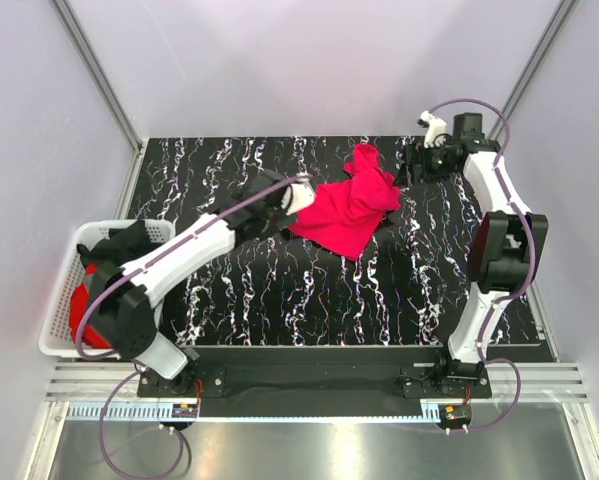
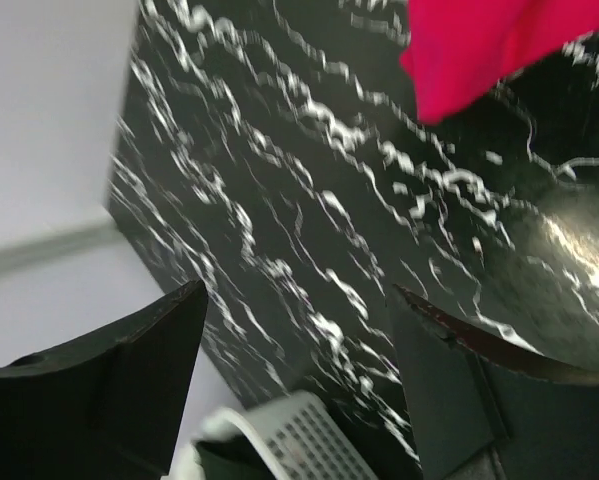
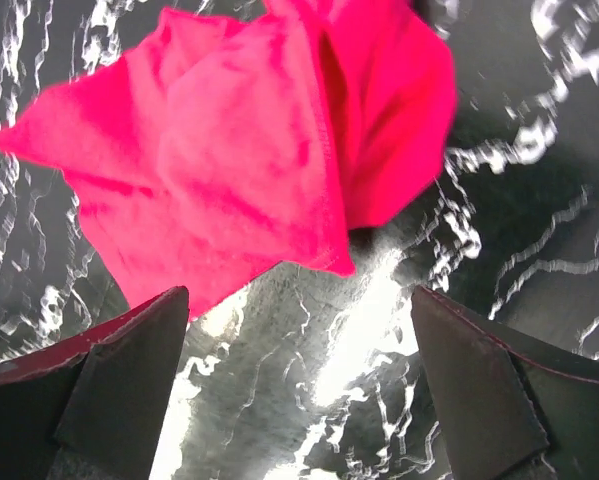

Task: Fold and stack the t-shirts
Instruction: Move the tshirt to the center of the board

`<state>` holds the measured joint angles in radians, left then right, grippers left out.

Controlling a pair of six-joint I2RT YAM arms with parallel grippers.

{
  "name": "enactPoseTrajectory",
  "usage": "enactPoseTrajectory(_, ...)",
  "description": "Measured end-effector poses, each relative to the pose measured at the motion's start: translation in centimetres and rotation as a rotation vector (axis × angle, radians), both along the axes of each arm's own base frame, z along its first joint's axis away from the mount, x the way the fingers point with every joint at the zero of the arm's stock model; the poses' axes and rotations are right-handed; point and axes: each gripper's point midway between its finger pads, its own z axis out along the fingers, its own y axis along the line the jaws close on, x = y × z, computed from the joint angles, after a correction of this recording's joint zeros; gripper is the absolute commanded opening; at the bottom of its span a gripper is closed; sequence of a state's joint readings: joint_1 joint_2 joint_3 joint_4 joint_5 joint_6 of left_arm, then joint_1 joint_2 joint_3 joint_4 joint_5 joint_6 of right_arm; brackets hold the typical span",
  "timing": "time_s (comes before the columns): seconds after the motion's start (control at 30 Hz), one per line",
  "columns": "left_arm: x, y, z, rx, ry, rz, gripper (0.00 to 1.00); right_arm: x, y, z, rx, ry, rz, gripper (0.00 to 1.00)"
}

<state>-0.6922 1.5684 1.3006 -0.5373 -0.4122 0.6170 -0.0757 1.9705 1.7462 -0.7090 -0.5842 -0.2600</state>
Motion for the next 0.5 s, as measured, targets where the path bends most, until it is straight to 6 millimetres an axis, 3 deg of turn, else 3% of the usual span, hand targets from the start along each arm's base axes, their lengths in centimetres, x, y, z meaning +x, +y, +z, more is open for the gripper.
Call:
enactPoseTrajectory(0.13, -0.5, 1.4, 1.0, -0.165, 0.048, 0.089, 0.69, 0.8, 3.1, 0.7, -0.061, -0.051, 0.142, 1.0)
enactPoseTrajectory(0.27, 2.2, 0.4, 0.5, -0.35, 0.168, 0.158, 0.71, 5.0, 7.7, 1.4, -0.053, -0.126, 0.242, 0.99)
enactPoseTrajectory(0.4, 6.3, -1.1, -3.6, -0.464, 0.322, 0.213, 0.7, 6.6, 8.4, -3.0, -0.083, -0.068, 0.248, 1.0)
enactPoseTrajectory(0.5, 7.4, -1.8, -7.6, -0.514, 0.461, 0.256, 0.67, 6.7, 7.9, -6.9, -0.121, 0.015, 0.228, 0.99)
